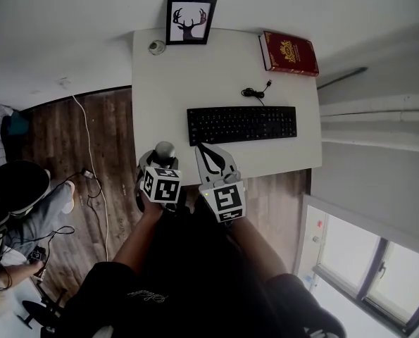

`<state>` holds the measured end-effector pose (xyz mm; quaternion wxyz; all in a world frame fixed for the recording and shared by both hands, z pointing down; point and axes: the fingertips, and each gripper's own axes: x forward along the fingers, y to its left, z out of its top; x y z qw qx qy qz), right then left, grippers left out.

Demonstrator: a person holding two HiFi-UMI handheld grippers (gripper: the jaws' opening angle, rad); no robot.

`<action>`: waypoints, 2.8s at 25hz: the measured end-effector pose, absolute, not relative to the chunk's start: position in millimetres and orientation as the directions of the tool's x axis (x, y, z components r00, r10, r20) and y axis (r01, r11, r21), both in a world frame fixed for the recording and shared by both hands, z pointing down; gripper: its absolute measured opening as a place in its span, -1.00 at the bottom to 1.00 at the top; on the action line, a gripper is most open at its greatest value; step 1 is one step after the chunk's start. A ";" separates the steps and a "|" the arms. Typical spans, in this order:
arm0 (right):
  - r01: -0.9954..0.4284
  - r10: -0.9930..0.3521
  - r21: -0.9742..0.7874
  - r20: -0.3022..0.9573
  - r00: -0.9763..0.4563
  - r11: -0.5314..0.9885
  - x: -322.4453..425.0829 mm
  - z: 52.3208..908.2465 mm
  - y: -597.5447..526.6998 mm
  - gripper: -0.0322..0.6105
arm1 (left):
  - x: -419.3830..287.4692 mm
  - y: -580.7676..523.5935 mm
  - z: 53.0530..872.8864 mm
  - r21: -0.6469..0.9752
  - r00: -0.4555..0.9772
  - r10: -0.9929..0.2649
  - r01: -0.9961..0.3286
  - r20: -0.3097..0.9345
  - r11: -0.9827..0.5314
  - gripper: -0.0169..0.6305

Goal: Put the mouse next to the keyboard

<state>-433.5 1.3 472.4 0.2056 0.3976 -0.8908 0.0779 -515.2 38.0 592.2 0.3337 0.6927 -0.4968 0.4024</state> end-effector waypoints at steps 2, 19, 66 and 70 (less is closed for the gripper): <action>-0.738 -0.674 0.025 0.428 -0.602 0.675 -432.9 472.3 -0.6 -0.84 | -516.3 36.2 589.1 0.054 0.178 -0.429 -0.957 0.885 -0.285 -0.07; -0.619 -0.567 -0.001 0.399 -0.721 0.786 -378.8 477.9 -43.6 -0.84 | -458.4 19.1 585.3 0.019 0.086 -0.431 -0.987 0.898 -0.159 -0.07; -0.908 -0.834 -0.087 0.369 -0.411 0.409 -16.1 509.9 -103.0 -0.84 | -137.0 -85.9 577.8 -0.045 0.225 -0.357 -0.789 0.907 -0.612 -0.07; -0.924 -0.849 -0.091 0.369 -0.377 0.371 6.0 514.7 -102.8 -0.84 | -113.7 -95.5 576.3 -0.071 0.241 -0.353 -0.730 0.904 -0.680 -0.07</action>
